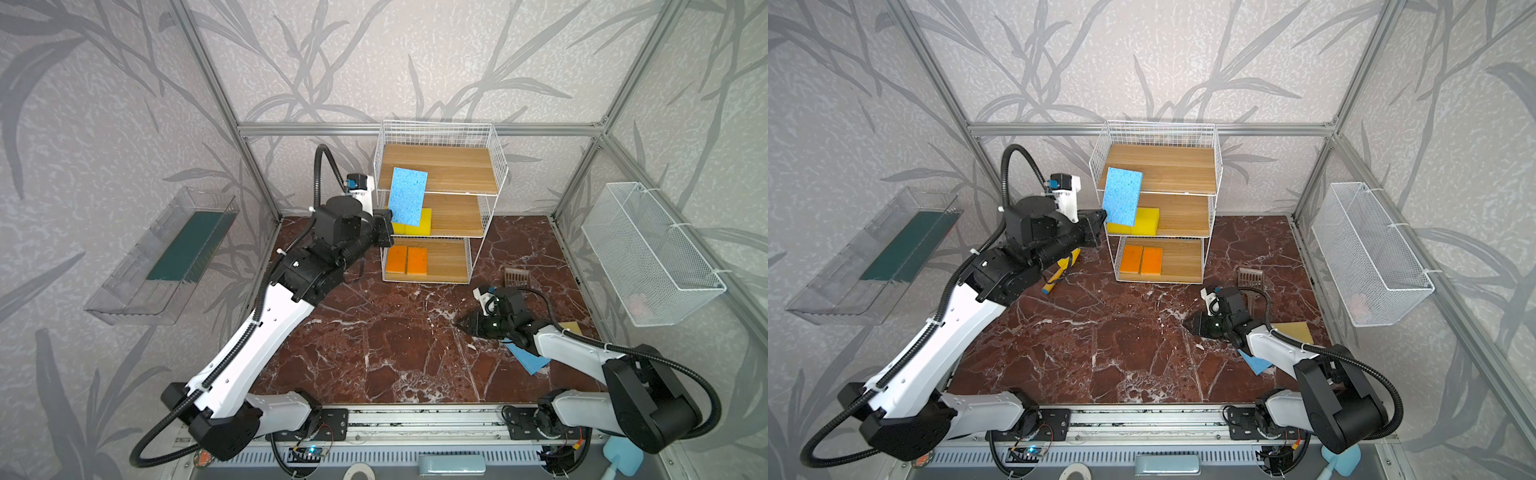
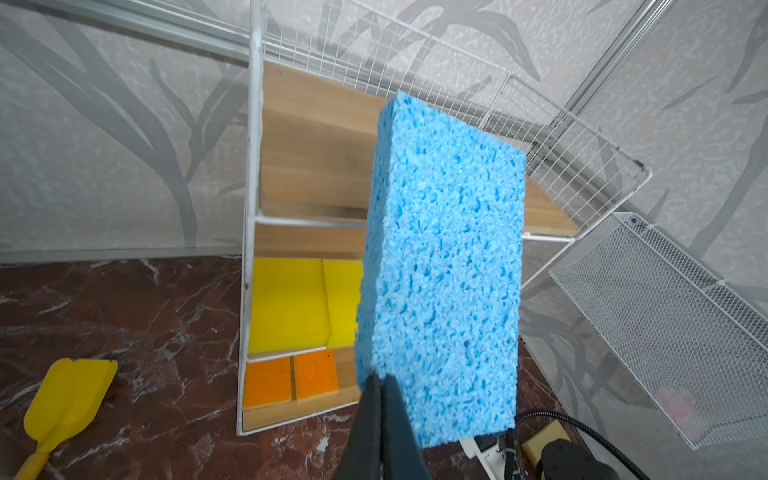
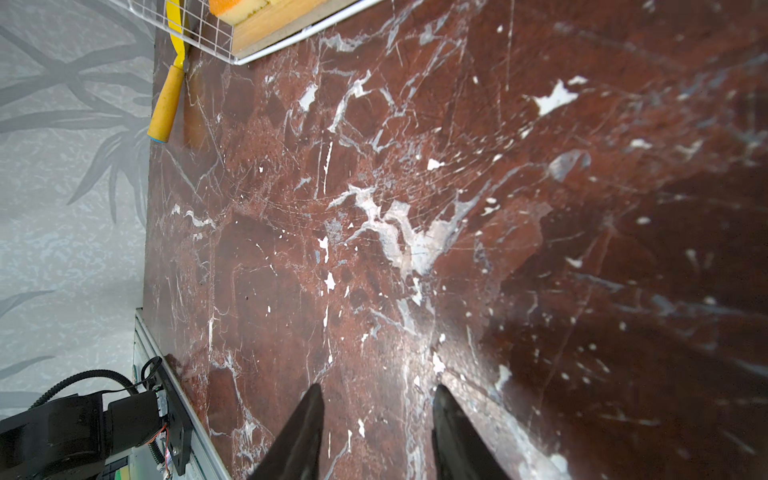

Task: Place and organize the cleaning sponges onto the shelf
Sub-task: 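Lift the blue sponge with the left gripper while the right gripper draws back, then lower the blue sponge onto the top tier and open the left gripper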

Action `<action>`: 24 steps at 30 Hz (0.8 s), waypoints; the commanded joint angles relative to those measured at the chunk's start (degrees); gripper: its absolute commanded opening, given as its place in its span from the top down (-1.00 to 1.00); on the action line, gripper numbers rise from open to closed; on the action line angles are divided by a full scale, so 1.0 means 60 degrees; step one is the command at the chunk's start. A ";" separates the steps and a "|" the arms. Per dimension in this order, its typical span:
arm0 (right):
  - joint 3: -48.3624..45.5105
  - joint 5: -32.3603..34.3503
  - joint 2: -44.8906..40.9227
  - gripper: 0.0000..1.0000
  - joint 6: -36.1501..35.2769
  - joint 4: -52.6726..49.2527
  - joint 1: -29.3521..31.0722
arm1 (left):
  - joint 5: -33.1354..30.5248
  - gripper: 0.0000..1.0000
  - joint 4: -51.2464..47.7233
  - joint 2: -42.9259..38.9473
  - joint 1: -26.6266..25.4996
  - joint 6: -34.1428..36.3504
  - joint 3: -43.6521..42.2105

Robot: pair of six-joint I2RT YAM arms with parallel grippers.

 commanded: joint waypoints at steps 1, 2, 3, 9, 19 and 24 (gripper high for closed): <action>-0.0089 -0.0318 0.0274 0.14 -0.0133 0.0441 -0.0069 | 0.0154 1.00 -0.0810 0.0671 0.0213 0.0695 0.1246; -0.0089 -0.0383 0.0374 0.14 -0.0113 0.0533 -0.0070 | 0.0187 1.00 -0.0921 0.0941 0.0302 0.0734 0.1643; -0.0089 -0.0438 0.0473 0.14 -0.0089 0.0618 -0.0077 | 0.0193 1.00 -0.1019 0.1163 0.0386 0.0756 0.1949; -0.0162 -0.0783 0.1018 0.15 0.0094 0.1178 -0.0071 | -0.0323 1.00 -0.1215 0.2143 0.0605 0.0833 0.3143; -0.0235 -0.0924 0.1134 0.15 0.0195 0.1423 -0.0070 | -0.0838 1.00 -0.1018 0.3012 0.0663 0.0817 0.3955; -0.0265 -0.0960 0.1178 0.15 0.0195 0.1472 -0.0070 | -0.1020 1.00 -0.1057 0.3320 0.0668 0.0845 0.4371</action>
